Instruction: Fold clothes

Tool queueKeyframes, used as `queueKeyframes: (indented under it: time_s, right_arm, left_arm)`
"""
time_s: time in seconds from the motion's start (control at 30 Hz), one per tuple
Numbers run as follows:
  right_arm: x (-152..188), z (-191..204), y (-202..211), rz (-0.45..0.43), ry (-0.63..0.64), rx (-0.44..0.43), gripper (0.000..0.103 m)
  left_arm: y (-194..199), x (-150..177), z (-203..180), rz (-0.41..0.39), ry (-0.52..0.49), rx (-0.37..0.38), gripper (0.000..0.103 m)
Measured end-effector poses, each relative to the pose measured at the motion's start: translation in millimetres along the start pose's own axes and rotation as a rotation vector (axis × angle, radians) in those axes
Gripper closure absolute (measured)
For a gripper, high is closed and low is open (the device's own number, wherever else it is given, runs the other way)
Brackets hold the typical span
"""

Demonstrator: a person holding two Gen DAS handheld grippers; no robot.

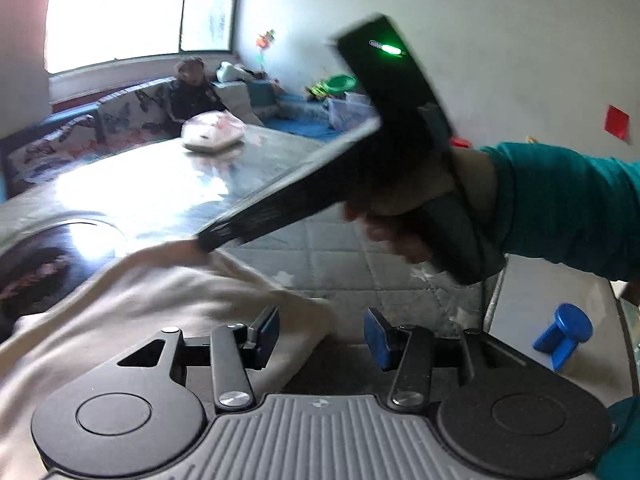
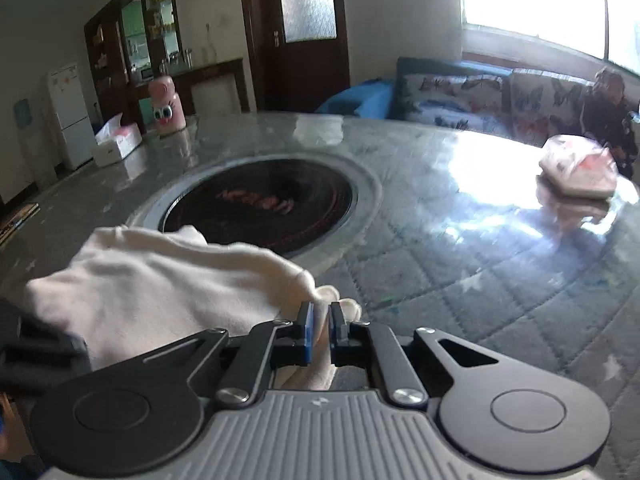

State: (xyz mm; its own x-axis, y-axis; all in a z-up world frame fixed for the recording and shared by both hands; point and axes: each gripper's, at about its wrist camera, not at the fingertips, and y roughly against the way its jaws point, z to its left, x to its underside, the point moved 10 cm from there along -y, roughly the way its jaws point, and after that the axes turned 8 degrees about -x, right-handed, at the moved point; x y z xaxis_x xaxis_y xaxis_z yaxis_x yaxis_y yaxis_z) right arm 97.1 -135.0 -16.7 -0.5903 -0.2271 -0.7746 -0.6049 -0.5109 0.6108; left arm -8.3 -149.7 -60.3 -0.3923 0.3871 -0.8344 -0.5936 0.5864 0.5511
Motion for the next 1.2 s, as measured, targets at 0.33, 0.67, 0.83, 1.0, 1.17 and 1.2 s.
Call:
queueKeyframes:
  time_s: [0.33,0.67,0.83,1.0,1.17,1.2]
  right_arm:
    - [17,57,17,-0.034,0.026,-0.096,0.095]
    - [42,61,13,-0.016,0.024,-0.042,0.094]
    - [32,66,18,-0.037,0.031,-0.036,0.093]
    - [12,71,4,-0.053,0.028,-0.054,0.089]
    - [-10,76,-23,-0.052,0.044,-0.075,0.086]
    - [-14,77,-28,-0.048,0.042,-0.082,0.086]
  left_arm:
    - [74,30,97,-0.058,0.229,-0.314,0.053]
    - [93,77,137,-0.010,0.351,-0.396,0.053]
    - [94,57,137,-0.054,0.350,-0.382,0.052]
    - [72,33,137,-0.072,0.320,-0.350,0.051]
    - [49,19,131,-0.072,0.284,-0.314,0.048]
    - [44,20,129,-0.069,0.279,-0.307,0.048]
